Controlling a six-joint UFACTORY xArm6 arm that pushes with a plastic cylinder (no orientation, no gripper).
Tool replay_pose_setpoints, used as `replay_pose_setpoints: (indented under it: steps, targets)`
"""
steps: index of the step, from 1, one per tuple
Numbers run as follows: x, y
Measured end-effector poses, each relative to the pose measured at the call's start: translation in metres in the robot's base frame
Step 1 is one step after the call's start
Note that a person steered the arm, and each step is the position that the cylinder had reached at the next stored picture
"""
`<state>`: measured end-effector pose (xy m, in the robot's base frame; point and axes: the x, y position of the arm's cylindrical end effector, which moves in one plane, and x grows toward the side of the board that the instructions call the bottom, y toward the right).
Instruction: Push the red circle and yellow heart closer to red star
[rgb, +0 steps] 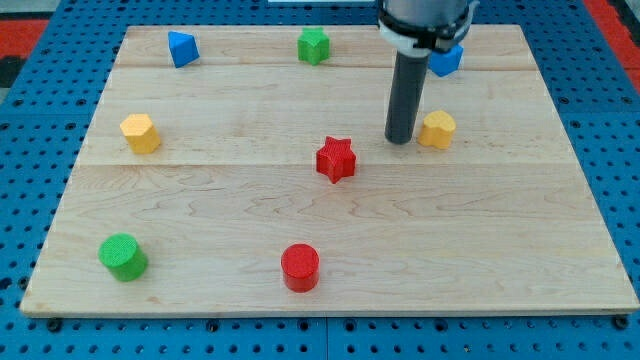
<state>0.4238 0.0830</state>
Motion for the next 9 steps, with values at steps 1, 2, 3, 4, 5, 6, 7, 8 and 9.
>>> replay_pose_setpoints:
  steps: [1, 2, 3, 4, 5, 6, 7, 8, 9]
  targets:
    - [0.035, 0.053]
    - [-0.009, 0.143]
    - [-0.058, 0.093]
    - [-0.004, -0.013]
    - [0.000, -0.003]
    - [0.058, 0.067]
    - [0.167, 0.027]
    - [0.194, -0.043]
    - [0.149, -0.119]
